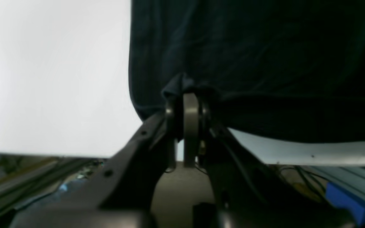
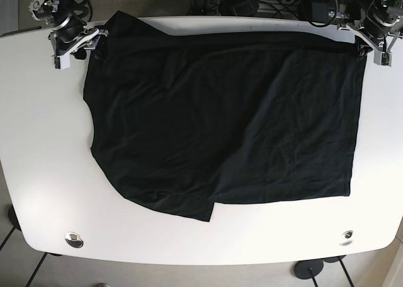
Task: Fold the T-shirt properly
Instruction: 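Hold the shirt edge with both grippers and pull it taut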
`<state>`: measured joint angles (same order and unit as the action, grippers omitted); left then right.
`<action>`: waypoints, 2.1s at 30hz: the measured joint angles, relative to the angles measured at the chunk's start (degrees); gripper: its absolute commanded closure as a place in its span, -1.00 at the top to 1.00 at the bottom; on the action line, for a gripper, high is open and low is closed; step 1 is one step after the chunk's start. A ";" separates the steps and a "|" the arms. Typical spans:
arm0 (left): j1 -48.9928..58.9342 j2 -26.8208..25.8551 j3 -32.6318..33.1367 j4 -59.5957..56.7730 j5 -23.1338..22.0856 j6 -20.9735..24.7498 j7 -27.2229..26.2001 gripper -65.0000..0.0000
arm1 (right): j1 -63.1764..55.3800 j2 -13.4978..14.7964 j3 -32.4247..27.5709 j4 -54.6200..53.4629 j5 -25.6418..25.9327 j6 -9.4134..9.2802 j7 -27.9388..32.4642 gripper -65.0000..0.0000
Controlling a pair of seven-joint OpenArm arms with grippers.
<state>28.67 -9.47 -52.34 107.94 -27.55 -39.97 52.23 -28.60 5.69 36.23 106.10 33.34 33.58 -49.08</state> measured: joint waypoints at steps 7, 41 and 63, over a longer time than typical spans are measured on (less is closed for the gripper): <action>0.04 0.09 0.02 0.00 0.02 0.00 0.02 -1.00 | 0.42 0.07 -3.89 0.37 0.15 5.68 -2.12 0.17; -0.09 -0.11 2.05 0.00 0.02 0.00 0.02 -1.00 | -2.80 -1.60 -4.63 -3.13 0.63 5.86 -1.57 0.15; -0.07 -1.03 4.90 -0.37 4.55 0.00 -0.15 -1.00 | -6.34 -1.73 -5.11 -1.66 9.88 6.05 -8.52 0.14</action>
<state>28.60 -10.50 -47.44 107.57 -23.00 -39.97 52.07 -34.94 3.97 31.11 104.44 43.22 39.64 -57.60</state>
